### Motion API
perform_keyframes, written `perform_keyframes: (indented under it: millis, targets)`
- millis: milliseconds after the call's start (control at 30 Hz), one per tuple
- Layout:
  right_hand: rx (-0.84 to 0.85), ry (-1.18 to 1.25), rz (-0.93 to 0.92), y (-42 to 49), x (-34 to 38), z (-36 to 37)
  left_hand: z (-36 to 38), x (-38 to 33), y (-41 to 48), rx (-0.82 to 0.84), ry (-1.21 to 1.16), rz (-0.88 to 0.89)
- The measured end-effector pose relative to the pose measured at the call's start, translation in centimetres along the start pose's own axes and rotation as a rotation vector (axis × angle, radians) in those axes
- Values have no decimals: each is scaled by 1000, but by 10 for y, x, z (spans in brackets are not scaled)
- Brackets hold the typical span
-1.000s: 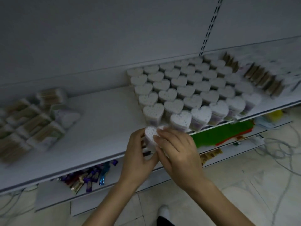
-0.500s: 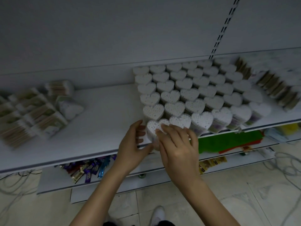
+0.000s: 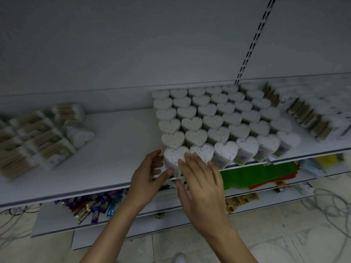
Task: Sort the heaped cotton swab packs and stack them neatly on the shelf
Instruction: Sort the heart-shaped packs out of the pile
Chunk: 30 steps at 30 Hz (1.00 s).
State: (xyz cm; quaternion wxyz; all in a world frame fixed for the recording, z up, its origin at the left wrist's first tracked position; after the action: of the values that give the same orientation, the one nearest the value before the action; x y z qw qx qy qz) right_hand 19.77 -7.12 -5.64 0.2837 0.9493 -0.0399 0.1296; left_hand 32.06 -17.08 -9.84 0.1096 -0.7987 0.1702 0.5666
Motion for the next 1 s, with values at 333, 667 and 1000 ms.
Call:
perform_keyframes:
  millis: [333,667,1000]
  targets:
    - [68,-41,96,-21,-16,0,-5,4,2,16,-23,-3]
    - [93,-15,71,-22,-17,-2,-4,11,5,27,-25,-12]
    - [47,172,-47,-7,30,0,-23,-1,-5,-173,-225,-42]
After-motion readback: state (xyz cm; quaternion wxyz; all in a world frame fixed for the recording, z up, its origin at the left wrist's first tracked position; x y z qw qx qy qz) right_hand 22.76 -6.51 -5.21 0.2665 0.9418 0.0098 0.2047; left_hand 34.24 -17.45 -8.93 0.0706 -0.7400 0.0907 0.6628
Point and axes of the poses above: each hand's wrist, its own y-axis towards the middle knuckle, its own z-axis out of the palm, x = y × z, the point moved 3 cm from there along y, towards the middle knuckle, and after that the axes turned 2 degrees about z, right-handed, at the moved point
